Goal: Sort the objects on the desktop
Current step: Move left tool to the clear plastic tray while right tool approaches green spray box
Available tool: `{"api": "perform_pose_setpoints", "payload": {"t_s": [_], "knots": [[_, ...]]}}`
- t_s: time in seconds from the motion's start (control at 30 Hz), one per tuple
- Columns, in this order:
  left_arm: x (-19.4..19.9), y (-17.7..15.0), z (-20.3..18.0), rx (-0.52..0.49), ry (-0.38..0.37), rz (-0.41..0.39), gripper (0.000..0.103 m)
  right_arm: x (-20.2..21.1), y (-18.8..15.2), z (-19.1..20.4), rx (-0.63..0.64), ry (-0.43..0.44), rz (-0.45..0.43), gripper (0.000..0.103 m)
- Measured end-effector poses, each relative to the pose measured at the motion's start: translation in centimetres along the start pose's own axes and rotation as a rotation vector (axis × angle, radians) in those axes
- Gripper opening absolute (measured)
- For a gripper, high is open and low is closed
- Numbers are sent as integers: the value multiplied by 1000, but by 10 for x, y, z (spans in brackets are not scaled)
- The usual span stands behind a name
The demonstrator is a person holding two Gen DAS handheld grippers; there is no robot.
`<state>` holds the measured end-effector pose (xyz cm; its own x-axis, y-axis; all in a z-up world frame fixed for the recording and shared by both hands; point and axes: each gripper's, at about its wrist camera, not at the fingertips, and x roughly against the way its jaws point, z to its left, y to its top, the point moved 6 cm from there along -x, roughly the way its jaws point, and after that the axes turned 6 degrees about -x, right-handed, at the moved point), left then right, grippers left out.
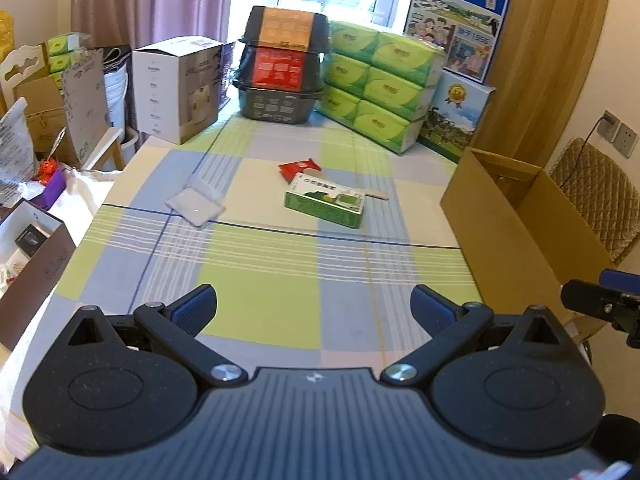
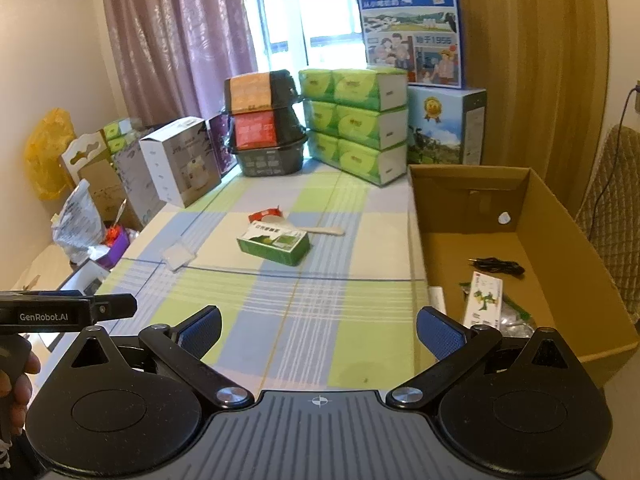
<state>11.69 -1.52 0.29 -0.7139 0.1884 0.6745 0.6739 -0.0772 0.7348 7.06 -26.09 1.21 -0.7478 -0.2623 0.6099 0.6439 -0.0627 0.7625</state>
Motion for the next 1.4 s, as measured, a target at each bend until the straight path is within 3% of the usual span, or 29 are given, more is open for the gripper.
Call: {"api": "perform_pose_setpoints", "payload": {"t_s": [0.3,0.73,0.93,1.17,1.4], "knots": [[-15,-7,29,-5,42,25,101,-23,-4,8,34,7,40,101],[-60,8,84,-181,89,70,101,-86,11,33,203,51,120,101],[-95,19,110,-299,57,100,101,-126,32,47,321,95,168,101],[-134,43,136,-294,-20,129,101,-175,39,51,444,133,246,101],[-179,53,158,-402,-10,166,101,-215,41,44,513,176,306,101]]}}
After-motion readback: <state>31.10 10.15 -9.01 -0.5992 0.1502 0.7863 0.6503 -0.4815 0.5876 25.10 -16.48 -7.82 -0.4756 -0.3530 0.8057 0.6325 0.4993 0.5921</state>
